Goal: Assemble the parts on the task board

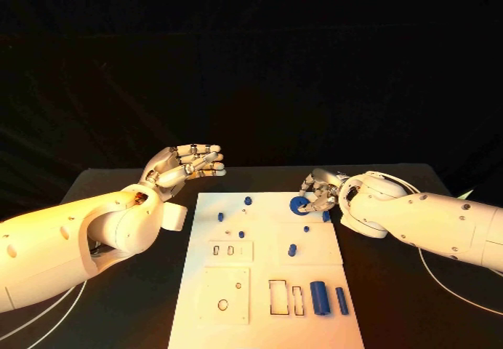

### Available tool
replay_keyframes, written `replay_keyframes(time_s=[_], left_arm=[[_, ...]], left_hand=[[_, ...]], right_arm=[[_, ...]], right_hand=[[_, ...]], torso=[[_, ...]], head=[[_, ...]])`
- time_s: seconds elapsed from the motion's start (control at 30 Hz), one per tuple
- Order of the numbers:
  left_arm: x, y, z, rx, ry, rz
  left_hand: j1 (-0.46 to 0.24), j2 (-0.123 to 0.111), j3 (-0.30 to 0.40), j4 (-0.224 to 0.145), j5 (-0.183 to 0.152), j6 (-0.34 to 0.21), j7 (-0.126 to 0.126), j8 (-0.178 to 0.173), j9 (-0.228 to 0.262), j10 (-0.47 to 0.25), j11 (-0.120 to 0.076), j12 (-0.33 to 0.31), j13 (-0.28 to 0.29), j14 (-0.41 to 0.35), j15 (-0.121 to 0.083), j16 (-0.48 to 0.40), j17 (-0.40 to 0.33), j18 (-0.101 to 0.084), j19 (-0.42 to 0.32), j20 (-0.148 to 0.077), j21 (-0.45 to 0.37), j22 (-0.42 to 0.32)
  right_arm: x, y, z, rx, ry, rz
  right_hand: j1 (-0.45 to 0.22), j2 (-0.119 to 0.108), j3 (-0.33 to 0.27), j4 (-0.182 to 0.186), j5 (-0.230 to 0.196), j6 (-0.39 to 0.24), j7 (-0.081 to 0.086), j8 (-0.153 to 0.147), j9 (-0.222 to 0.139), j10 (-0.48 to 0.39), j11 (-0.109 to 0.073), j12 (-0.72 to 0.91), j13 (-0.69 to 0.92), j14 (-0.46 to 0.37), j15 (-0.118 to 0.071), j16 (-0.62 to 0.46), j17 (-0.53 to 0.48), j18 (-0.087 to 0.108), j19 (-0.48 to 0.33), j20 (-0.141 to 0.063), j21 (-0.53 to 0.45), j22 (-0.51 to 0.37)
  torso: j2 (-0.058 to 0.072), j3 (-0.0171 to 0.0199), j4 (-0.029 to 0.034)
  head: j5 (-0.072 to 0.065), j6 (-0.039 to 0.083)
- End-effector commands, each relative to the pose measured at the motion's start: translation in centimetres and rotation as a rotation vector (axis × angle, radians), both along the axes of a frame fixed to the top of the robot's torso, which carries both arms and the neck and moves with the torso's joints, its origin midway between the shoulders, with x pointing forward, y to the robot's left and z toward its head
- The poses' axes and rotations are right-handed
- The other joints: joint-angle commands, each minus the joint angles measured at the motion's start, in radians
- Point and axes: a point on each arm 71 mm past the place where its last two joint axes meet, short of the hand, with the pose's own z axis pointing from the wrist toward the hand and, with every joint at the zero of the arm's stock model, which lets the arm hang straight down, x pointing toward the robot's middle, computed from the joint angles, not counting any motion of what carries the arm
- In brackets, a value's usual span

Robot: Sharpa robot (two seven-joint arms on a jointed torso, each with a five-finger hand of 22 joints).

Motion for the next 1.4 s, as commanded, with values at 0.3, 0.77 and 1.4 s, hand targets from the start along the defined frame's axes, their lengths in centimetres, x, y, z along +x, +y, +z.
replay_keyframes(time_s=[0.3, 0.77, 1.4], left_arm=[[-0.1, -0.2, 0.2, -0.004, -0.007, -0.019], [-0.1, -0.2, 0.1, -0.002, -0.003, -0.021], [-0.1, -0.2, 0.1, 0.0, -0.001, -0.022]], left_hand=[[-0.007, 0.004, 0.0, 0.0, 0.002, -0.005, 0.053, -0.004, -0.001, -0.004, 0.006, -0.006, 0.001, -0.006, 0.003, -0.006, 0.002, 0.002, -0.008, 0.0, 0.007, 0.002], [-0.007, 0.005, 0.001, 0.0, 0.002, -0.005, 0.053, -0.004, -0.001, -0.004, 0.006, -0.006, 0.001, -0.007, 0.003, -0.006, 0.003, 0.002, -0.008, 0.0, 0.007, 0.002], [-0.006, 0.006, 0.002, -0.001, 0.002, -0.005, 0.053, -0.004, -0.001, -0.004, 0.006, -0.007, 0.001, -0.008, 0.003, -0.007, 0.004, 0.002, -0.009, 0.001, 0.008, 0.002]], right_arm=[[-0.1, 0.0, -0.4, -0.034, 0.029, 0.006], [-0.5, 0.8, 0.4, -0.047, -0.097, 0.043], [-1.5, 2.6, 1.2, -0.063, -0.219, 0.116]], right_hand=[[0.016, 0.012, 0.048, -0.009, 0.025, 0.033, -0.006, 0.019, 0.003, 0.03, -0.007, 0.012, 0.168, 0.099, 0.001, 0.01, 0.242, -0.016, 0.068, 0.003, 0.019, 0.22], [0.031, 0.002, 0.137, -0.023, 0.063, 0.065, -0.01, 0.026, -0.003, 0.039, -0.011, 0.021, 0.178, 0.101, -0.004, 0.012, 0.25, -0.022, 0.084, -0.002, 0.038, 0.241], [0.009, -0.007, 0.173, -0.02, 0.064, 0.083, -0.016, 0.03, -0.005, 0.041, -0.016, 0.022, 0.18, 0.101, -0.008, 0.013, 0.251, -0.026, 0.094, -0.005, 0.05, 0.252]], torso=[[-0.001, 0.0001, -0.0011], [0.0, 0.0001, 0.0005], [0.0, 0.0004, 0.0009]], head=[[0.0, -0.003], [-0.002, -0.001], [0.005, 0.002]])
